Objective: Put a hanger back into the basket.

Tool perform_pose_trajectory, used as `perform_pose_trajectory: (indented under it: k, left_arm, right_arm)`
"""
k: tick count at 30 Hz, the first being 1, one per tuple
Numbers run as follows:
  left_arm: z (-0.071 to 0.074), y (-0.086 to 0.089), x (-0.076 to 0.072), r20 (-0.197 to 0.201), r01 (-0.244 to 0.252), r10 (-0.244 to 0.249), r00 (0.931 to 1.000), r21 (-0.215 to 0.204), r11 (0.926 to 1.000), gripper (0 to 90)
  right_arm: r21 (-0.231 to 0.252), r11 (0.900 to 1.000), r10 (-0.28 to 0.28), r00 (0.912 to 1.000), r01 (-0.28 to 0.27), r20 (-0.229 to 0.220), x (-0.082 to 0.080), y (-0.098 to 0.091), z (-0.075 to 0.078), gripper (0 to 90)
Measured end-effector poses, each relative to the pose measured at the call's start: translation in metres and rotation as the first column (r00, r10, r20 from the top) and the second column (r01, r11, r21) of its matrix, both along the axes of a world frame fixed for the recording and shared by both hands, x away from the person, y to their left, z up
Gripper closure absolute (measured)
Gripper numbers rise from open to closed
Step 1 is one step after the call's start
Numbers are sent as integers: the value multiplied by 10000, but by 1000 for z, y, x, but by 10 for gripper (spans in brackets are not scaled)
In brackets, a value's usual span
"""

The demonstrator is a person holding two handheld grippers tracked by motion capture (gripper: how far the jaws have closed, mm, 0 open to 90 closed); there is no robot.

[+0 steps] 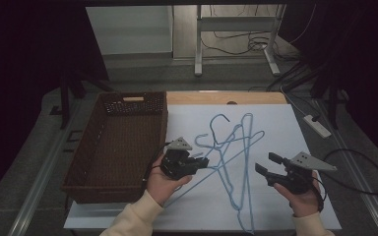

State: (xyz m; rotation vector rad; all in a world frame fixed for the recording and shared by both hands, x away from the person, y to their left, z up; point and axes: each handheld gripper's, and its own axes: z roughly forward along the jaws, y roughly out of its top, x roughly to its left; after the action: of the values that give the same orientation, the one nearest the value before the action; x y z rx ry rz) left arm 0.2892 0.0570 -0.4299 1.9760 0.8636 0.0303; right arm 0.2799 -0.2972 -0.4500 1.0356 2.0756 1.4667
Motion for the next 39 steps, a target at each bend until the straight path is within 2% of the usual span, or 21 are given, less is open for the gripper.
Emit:
perform_pose_trajectory:
  k: [8, 14, 19, 20, 26, 33, 35, 39]
  left_arm:
    - [25, 22, -1, 523, -201, 220, 9984, -365, 9991, 858]
    - [38, 41, -3, 829, -351, 408, 9957, -683, 9970, 858]
    - [48, 59, -4, 1029, -589, 658, 9925, -684, 9959, 858]
    - [48, 59, -4, 1029, -589, 658, 9925, -684, 9959, 858]
    - [52, 85, -5, 1124, -1147, 1230, 9860, -783, 9903, 858]
    - [54, 110, -4, 1219, -1511, 1606, 9795, -838, 9850, 858]
    - [55, 112, -5, 1240, -1552, 1651, 9785, -852, 9842, 859]
    - [58, 126, -5, 1332, -1792, 1899, 9727, -888, 9798, 858]
  right_arm:
    - [-418, 9990, 122, 9997, -130, -215, 4, -1, -9, 317]
    - [-657, 9976, 175, 9990, -203, -423, 6, -1, -14, 315]
    - [-821, 9964, 170, 9983, -215, -552, 7, 1, -17, 304]
    - [-821, 9964, 170, 9983, -215, -552, 7, 1, -17, 304]
    - [-916, 9955, 165, 9976, -226, -667, 8, 2, -21, 304]
    - [-1012, 9946, 168, 9967, -249, -799, 10, 2, -24, 304]
    - [-1038, 9943, 155, 9964, -241, -830, 10, 2, -25, 303]
    - [-1058, 9941, 160, 9962, -250, -858, 11, 2, -26, 302]
